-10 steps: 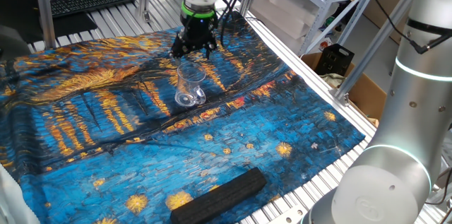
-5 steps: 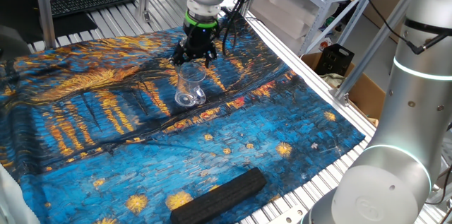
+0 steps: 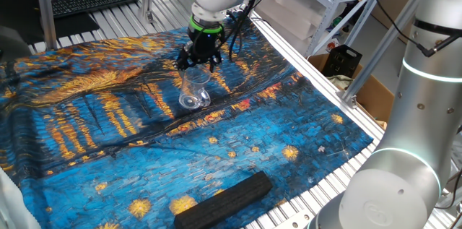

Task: Pick up the cup

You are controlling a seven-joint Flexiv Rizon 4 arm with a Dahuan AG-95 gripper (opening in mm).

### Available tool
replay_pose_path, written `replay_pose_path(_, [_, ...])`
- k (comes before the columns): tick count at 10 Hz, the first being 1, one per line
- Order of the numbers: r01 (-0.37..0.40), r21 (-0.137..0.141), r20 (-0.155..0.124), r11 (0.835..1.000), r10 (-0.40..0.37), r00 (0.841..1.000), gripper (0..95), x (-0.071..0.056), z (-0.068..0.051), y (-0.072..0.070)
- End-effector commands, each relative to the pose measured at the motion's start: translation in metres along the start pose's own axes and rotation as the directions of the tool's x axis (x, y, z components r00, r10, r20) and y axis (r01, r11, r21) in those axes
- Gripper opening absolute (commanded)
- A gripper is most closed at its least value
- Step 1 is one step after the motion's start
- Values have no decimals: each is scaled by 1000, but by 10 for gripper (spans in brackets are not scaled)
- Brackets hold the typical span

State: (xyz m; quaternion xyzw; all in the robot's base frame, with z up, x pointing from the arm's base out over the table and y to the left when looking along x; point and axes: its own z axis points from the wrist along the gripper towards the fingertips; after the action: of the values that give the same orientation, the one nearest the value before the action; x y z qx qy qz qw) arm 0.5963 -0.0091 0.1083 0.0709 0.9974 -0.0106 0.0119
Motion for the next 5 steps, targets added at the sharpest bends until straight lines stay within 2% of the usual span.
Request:
replay_pose_path(1, [-1, 3, 10, 1000, 1, 1000, 950, 2, 2, -1])
replay_pose_path(3, [-2, 6, 16, 1000, 2, 1000, 950, 2, 5, 0])
replay_pose_path(4, [-7, 5, 26, 1000, 6, 1000, 760, 3, 8, 0])
replay_pose_path(5, [-5, 4, 38, 1000, 5, 999, 760, 4, 10, 0])
